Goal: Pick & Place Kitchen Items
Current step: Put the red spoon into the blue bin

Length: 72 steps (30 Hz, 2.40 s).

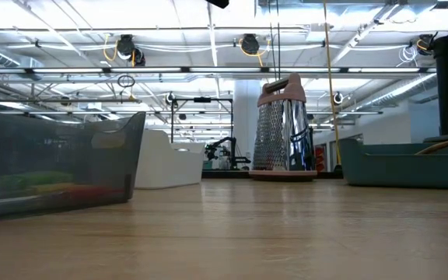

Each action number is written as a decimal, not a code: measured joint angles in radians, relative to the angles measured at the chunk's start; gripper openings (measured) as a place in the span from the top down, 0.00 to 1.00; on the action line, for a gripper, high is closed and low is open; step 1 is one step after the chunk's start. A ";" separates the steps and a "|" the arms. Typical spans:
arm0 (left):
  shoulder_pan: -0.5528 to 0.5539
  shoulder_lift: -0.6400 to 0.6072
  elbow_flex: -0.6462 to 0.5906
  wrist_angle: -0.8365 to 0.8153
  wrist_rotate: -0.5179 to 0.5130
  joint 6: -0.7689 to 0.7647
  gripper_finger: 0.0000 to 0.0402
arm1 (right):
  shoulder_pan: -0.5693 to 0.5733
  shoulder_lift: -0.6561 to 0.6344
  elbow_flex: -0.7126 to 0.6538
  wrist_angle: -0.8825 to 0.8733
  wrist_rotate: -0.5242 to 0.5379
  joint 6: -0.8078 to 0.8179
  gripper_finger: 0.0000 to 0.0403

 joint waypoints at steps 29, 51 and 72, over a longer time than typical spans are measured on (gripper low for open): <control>0.000 0.000 0.000 0.000 0.000 0.002 0.76 | -0.017 -0.001 -0.153 0.100 0.329 -0.199 0.88; 0.001 0.000 0.000 -0.002 0.000 0.008 0.76 | -0.305 0.000 -0.155 0.075 0.431 -0.736 0.86; 0.001 0.000 0.000 -0.005 0.000 -0.002 0.76 | -0.393 -0.017 -0.155 0.159 0.407 -1.000 0.92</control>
